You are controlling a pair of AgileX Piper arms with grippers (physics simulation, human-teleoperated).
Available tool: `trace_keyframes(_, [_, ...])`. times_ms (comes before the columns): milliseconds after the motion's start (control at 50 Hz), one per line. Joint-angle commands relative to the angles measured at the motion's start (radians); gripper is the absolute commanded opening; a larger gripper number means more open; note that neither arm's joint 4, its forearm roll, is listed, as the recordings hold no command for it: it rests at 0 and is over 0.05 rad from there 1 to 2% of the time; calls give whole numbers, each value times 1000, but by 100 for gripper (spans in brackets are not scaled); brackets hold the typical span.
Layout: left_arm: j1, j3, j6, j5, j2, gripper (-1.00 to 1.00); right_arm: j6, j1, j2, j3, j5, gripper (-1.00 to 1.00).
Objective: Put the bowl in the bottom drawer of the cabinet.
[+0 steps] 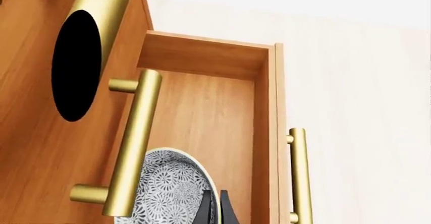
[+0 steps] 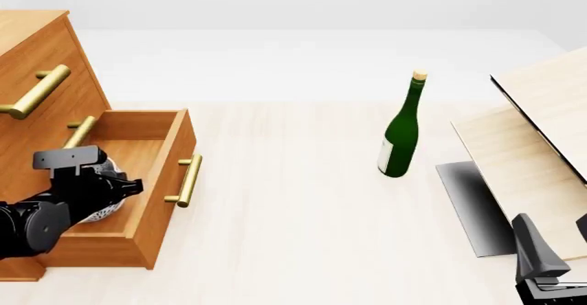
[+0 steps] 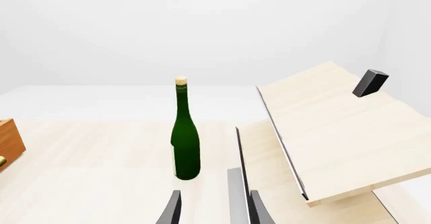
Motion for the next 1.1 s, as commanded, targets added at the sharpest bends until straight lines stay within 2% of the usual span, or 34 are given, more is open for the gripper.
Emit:
trace_keyframes(20, [-3,0,-11,-7,-5,100,0,0,0,0,0,100])
trace_keyframes(520, [-4,-12,-33,21,-48,100,0,0,0,0,0,100])
trace_keyframes(720, [-55,-28,-76,35,-95,100,0,0,0,0,0,100])
trace_keyframes(1100, [-110,-53,-90,55,-154,100,0,0,0,0,0,100])
